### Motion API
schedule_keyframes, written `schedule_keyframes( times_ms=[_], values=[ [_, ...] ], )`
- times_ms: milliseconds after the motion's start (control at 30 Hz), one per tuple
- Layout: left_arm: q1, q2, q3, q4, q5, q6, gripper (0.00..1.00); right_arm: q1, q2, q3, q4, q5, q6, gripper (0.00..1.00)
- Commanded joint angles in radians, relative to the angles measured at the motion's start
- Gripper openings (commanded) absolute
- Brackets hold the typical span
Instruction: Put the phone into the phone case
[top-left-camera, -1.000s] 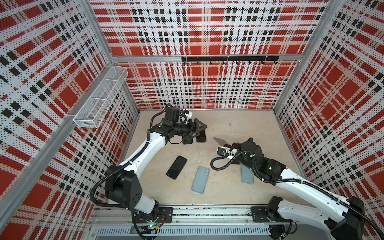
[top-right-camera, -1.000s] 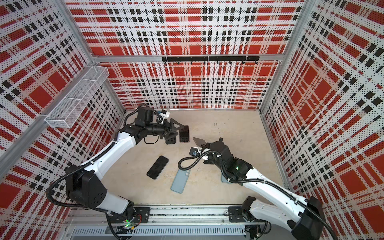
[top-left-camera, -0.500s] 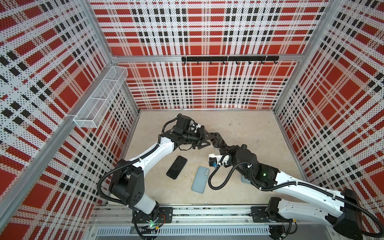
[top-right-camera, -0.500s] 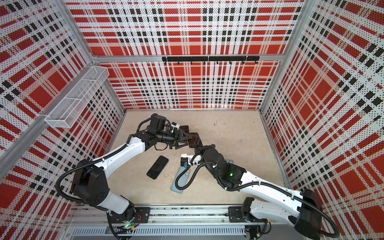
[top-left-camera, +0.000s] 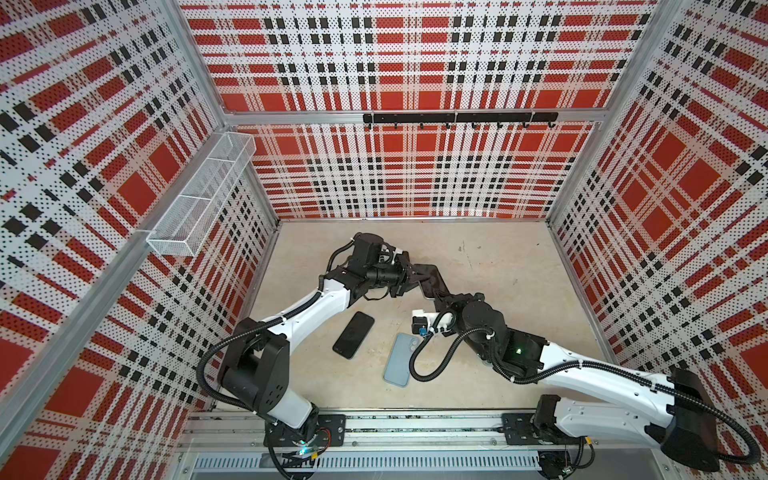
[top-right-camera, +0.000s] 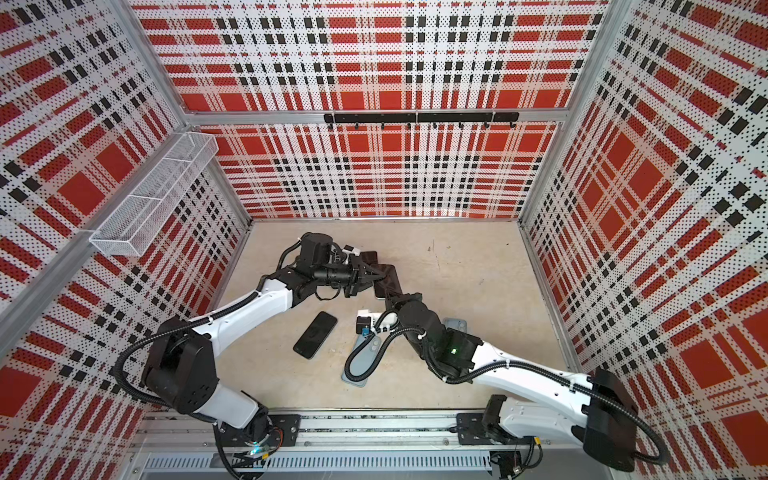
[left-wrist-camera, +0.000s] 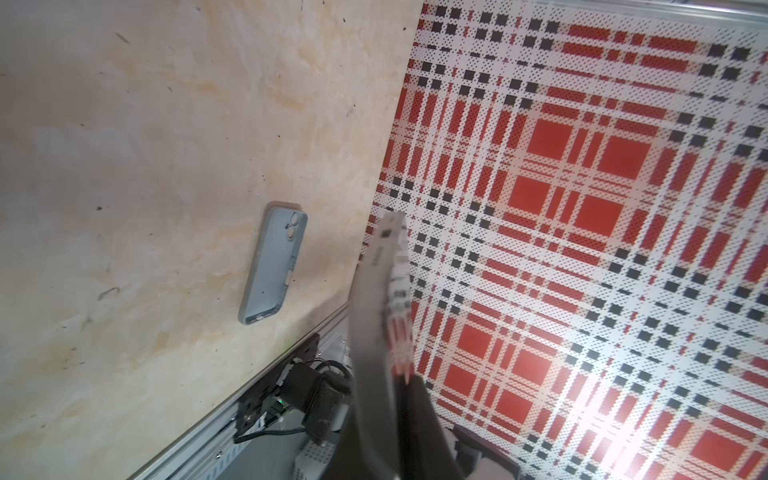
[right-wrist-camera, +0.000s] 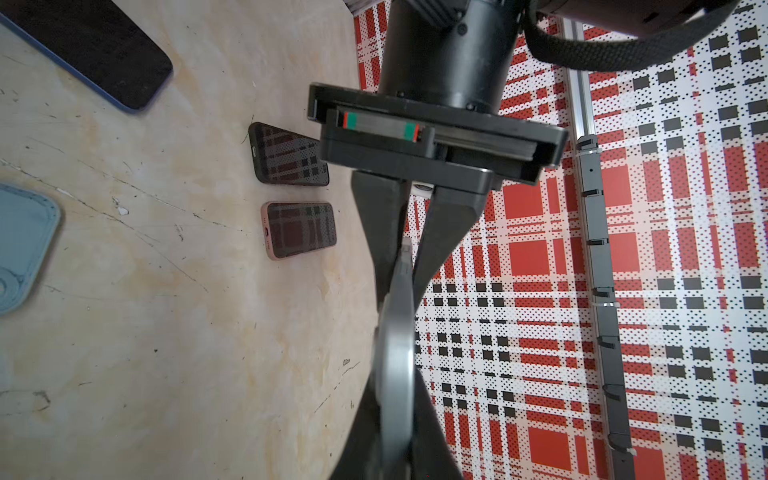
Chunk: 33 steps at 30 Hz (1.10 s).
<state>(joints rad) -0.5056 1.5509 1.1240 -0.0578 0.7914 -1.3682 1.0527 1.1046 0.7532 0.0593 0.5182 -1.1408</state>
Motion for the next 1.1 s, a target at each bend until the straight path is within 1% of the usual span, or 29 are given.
schedule_keyframes(
  times_ms=[0, 33, 100, 200, 267, 367, 467, 533, 600, 633, 700, 767, 800, 833, 867, 900, 1000, 1067],
  values=[
    [-0.01, -0.027, -0.035, 0.11, -0.01, -0.06, 0.04, 0.009, -0.009, 0.002, 0.1, 0.022, -0.031, 0.0],
    [-0.007, -0.023, -0.042, 0.142, -0.013, -0.077, 0.01, 0.01, -0.013, 0.003, 0.094, 0.024, -0.026, 0.0],
    [0.003, -0.017, -0.049, 0.207, -0.028, -0.113, 0.0, 0.015, -0.031, 0.006, 0.068, 0.02, -0.005, 0.16],
    [0.024, -0.015, -0.049, 0.286, -0.083, -0.129, 0.0, 0.017, -0.078, 0.023, -0.033, -0.01, 0.086, 0.36],
    [0.041, -0.02, -0.042, 0.33, -0.126, -0.124, 0.0, 0.016, -0.124, 0.041, -0.115, -0.037, 0.187, 0.41],
    [0.063, -0.035, -0.038, 0.371, -0.213, -0.087, 0.0, 0.017, -0.203, 0.062, -0.247, -0.079, 0.376, 0.44],
    [0.074, -0.05, -0.029, 0.382, -0.285, -0.017, 0.0, 0.014, -0.28, 0.062, -0.305, -0.117, 0.592, 0.51],
    [0.072, -0.059, -0.026, 0.393, -0.325, 0.028, 0.0, 0.0, -0.322, 0.071, -0.329, -0.144, 0.772, 0.53],
    [0.072, -0.069, -0.029, 0.412, -0.358, 0.063, 0.0, -0.046, -0.34, 0.103, -0.362, -0.182, 0.978, 0.57],
    [0.068, -0.075, -0.035, 0.42, -0.377, 0.073, 0.0, -0.088, -0.338, 0.125, -0.391, -0.228, 1.074, 0.57],
    [0.061, -0.087, -0.064, 0.472, -0.426, 0.083, 0.0, -0.21, -0.314, 0.175, -0.44, -0.341, 1.266, 0.59],
    [0.044, -0.104, -0.104, 0.572, -0.489, 0.086, 0.0, -0.374, -0.266, 0.225, -0.472, -0.534, 1.466, 0.59],
    [0.035, -0.113, -0.126, 0.622, -0.529, 0.085, 0.0, -0.46, -0.238, 0.231, -0.445, -0.673, 1.559, 0.59],
    [0.023, -0.118, -0.146, 0.665, -0.564, 0.084, 0.0, -0.52, -0.218, 0.224, -0.39, -0.772, 1.652, 0.57],
    [0.01, -0.121, -0.163, 0.715, -0.597, 0.081, 0.0, -0.558, -0.204, 0.205, -0.319, -0.827, 1.746, 0.56],
    [-0.004, -0.122, -0.179, 0.769, -0.627, 0.082, 0.0, -0.585, -0.193, 0.174, -0.22, -0.866, 1.843, 0.56],
    [-0.047, -0.11, -0.218, 0.936, -0.696, 0.094, 0.0, -0.608, -0.159, 0.099, 0.06, -0.911, 2.054, 0.57],
    [-0.068, -0.092, -0.238, 1.033, -0.724, 0.07, 0.0, -0.608, -0.121, 0.081, 0.183, -0.919, 2.144, 0.59]
  ],
)
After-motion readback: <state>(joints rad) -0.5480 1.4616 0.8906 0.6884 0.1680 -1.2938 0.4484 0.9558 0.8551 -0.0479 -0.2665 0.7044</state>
